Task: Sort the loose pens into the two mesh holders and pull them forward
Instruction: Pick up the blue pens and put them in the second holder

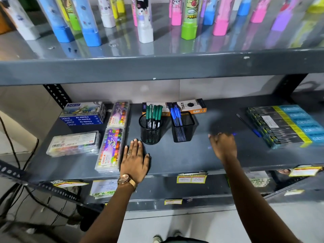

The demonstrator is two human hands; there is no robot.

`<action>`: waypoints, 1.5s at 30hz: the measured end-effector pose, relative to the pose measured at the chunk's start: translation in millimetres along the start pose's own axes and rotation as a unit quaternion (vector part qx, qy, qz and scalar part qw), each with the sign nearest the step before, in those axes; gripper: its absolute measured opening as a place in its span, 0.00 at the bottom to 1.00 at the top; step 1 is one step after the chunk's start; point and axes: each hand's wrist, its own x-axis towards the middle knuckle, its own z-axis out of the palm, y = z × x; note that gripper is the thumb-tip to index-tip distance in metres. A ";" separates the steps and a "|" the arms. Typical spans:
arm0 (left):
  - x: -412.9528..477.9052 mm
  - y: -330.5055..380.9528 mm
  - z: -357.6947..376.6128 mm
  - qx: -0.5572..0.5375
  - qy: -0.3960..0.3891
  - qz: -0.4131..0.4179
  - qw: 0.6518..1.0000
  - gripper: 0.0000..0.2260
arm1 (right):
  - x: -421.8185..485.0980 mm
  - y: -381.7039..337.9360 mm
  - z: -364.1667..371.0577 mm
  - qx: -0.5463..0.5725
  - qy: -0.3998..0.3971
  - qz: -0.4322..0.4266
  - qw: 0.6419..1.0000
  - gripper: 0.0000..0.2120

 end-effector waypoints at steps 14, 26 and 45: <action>-0.4 -0.6 0.1 0.001 -0.002 0.000 1.000 0.35 | 9.3 6.0 -5.9 0.062 -0.057 0.114 0.990 0.24; -0.4 -1.7 1.4 -0.012 0.003 0.000 1.000 0.34 | 53.7 -29.7 -51.4 0.128 -0.036 0.059 0.989 0.23; -1.3 -1.1 -0.4 -0.002 -0.001 -0.002 1.000 0.34 | 48.3 -107.4 -22.0 -0.046 -0.038 -0.184 0.981 0.13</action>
